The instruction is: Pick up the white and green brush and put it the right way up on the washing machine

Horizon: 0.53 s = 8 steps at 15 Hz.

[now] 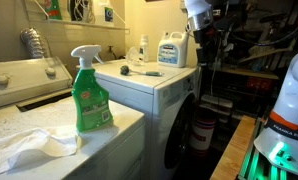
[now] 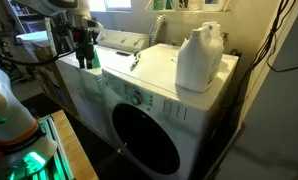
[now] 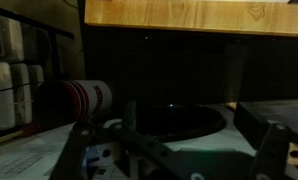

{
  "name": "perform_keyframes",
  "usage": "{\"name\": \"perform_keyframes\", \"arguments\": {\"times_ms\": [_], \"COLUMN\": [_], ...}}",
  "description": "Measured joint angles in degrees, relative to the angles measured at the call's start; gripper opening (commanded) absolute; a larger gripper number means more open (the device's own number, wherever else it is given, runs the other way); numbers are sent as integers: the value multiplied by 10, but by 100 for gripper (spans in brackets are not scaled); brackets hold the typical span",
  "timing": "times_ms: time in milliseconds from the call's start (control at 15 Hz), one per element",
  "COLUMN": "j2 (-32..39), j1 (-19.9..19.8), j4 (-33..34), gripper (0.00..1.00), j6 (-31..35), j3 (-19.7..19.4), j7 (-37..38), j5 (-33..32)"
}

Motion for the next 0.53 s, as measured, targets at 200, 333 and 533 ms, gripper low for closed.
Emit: {"name": "perform_keyframes", "arguments": {"times_ms": [200,333,533], "j2": [9,30,83], "j1": [10,16,18], "j4": [15,50,123], "gripper": [100,100,100], "j6": [8,15,17], "j3": [-3,-5,-9], "j7": [-8,-24,-46], "j5": [0,0,-10]}}
